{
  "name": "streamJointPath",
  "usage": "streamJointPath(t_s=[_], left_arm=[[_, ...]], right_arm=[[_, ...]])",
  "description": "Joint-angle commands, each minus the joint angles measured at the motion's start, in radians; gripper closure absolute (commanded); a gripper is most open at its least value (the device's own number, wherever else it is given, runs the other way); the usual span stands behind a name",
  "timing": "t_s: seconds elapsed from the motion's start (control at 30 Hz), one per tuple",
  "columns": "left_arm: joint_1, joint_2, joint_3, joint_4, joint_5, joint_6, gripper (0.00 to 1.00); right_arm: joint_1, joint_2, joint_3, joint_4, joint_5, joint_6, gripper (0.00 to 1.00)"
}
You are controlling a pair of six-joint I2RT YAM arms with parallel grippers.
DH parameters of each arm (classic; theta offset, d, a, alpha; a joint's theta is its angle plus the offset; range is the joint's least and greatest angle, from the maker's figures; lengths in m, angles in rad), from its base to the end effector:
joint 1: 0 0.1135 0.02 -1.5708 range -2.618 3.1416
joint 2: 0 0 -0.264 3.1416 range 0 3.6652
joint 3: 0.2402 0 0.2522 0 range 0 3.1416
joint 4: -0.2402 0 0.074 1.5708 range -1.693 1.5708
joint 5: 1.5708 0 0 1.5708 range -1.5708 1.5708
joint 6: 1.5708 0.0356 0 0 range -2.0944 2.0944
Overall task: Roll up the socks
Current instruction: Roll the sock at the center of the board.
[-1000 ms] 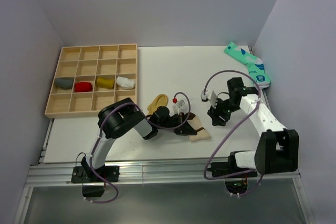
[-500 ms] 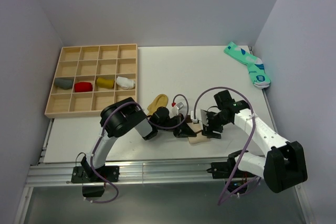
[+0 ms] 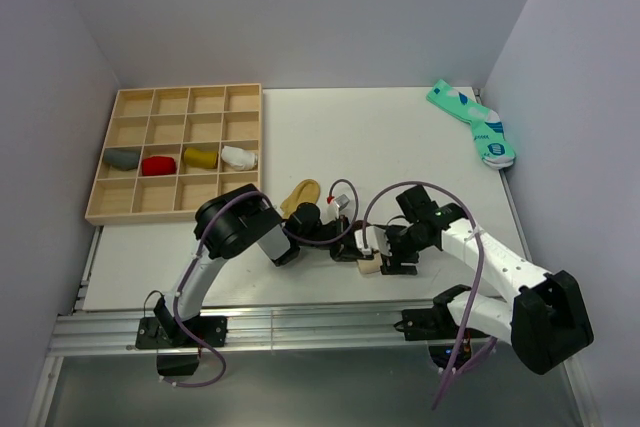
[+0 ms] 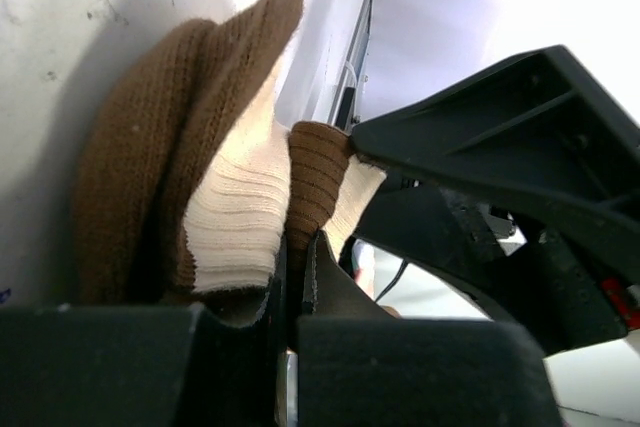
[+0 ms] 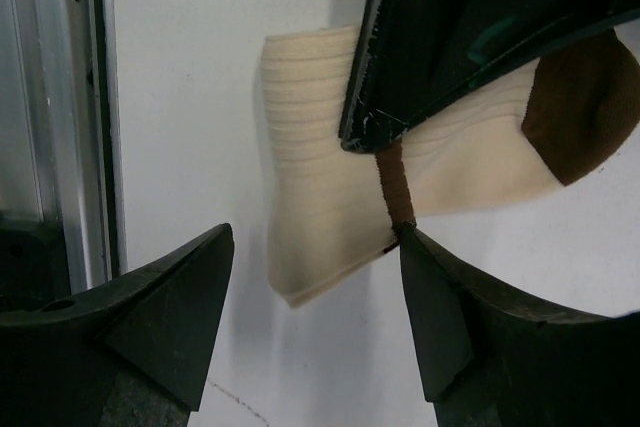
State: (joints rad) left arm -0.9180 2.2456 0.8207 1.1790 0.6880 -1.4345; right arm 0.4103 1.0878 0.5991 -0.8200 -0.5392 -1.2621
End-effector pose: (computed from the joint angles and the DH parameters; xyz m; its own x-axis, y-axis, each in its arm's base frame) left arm 0.2119 -0.3143 0.0613 -0.9987 0.0461 0.0214 -0.0123 0.1889 -0.9819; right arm 0.1476 0.0841 0.1843 0.1732 -0.8162 -0.5512 -0.9849 -0.1441 -0.0962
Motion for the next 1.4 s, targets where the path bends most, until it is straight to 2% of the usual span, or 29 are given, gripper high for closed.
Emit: streamJointPath(t_s=[0.0,0.3,0.43,0.5,0.53,0.67,0.7,0.8,0.97,1.27,1.37], left_arm=[[0.008,0.054,0.009,-0.07,0.021,-0.039,1.0],[0.01,0.055,0.029,-0.074,0.044,-0.055,1.0],[0.01,0.032,0.043,-0.166,0.035,-0.003,1.0],[0.01,-0.004,0.054,-0.275,0.024,0.06,0.96],[0.01,-0.033,0.06,-0.316,0.007,0.083,0.94],[0.014,-0.112,0.08,-0.479,-0.048,0.195,0.73],[0.015,-0.124,0.084,-0.51,-0.057,0.228,0.71],[0.024,-0.179,0.098,-0.616,-0.102,0.293,0.64],[0.044,-0.28,0.115,-0.806,-0.185,0.394,0.63],[0.08,-0.365,0.126,-0.992,-0.281,0.462,0.62],[0.084,-0.368,0.136,-1.022,-0.304,0.477,0.59]], right_arm=[[0.027,-0.012,-0.019,0.056,0.007,-0.005,0.26],[0.071,0.041,-0.041,0.125,0.018,0.02,0.29],[0.085,0.095,-0.022,0.125,0.021,0.035,0.39],[0.091,0.116,-0.015,0.127,0.039,0.036,0.48],[0.094,0.122,-0.015,0.137,0.048,0.044,0.6],[0.094,0.138,-0.013,0.15,0.073,0.059,0.7],[0.094,0.136,-0.015,0.153,0.077,0.064,0.72],[0.094,0.13,-0.021,0.166,0.091,0.078,0.72],[0.094,0.135,-0.022,0.18,0.107,0.089,0.73],[0.094,0.152,-0.018,0.196,0.116,0.107,0.73],[0.093,0.15,-0.016,0.196,0.119,0.11,0.73]])
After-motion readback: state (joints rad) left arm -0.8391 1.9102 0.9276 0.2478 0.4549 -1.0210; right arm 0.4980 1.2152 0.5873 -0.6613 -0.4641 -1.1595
